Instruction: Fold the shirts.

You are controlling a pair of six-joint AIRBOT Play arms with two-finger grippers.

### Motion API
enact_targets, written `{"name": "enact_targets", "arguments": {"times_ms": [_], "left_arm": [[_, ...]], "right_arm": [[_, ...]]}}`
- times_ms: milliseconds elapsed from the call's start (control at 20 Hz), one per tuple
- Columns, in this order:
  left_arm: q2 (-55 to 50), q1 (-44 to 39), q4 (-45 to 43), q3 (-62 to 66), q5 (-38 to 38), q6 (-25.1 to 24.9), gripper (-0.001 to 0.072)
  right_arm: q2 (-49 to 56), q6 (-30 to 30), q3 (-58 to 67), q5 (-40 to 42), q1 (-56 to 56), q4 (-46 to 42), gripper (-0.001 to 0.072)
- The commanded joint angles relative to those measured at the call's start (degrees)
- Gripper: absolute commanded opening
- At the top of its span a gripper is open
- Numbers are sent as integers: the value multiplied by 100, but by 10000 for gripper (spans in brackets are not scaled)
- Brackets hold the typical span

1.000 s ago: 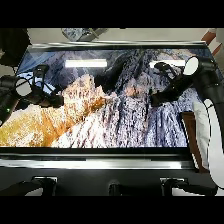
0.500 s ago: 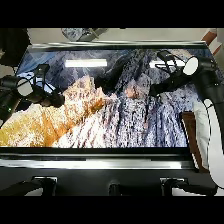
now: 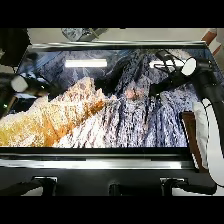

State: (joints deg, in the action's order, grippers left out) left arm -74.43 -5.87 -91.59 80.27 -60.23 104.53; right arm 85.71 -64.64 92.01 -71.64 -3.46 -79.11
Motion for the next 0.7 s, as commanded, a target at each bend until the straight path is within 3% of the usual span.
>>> {"name": "enact_targets", "arguments": {"times_ms": [0, 150, 300, 400, 500, 650], "left_arm": [[-293, 1167, 546, 605, 623, 793, 720], [-726, 2715, 2039, 763, 448, 800, 720], [-1161, 3692, 2304, 706, -11, 560, 720], [-1399, 4028, 2310, 492, 144, 184, 720], [-1685, 4205, 2435, 310, 557, 116, 720], [-2273, 4266, 3593, 278, 979, -739, 720]], "right_arm": [[7, 203, -2, -428, 0, 0, 696], [7, 205, -2, -494, -2, 9, 694], [7, 177, -2, -518, -2, 63, 661], [7, 24, -2, -505, -2, 70, 661], [7, -216, -2, -442, -2, 81, 661], [7, -334, -2, -249, -2, 363, 662]]}}
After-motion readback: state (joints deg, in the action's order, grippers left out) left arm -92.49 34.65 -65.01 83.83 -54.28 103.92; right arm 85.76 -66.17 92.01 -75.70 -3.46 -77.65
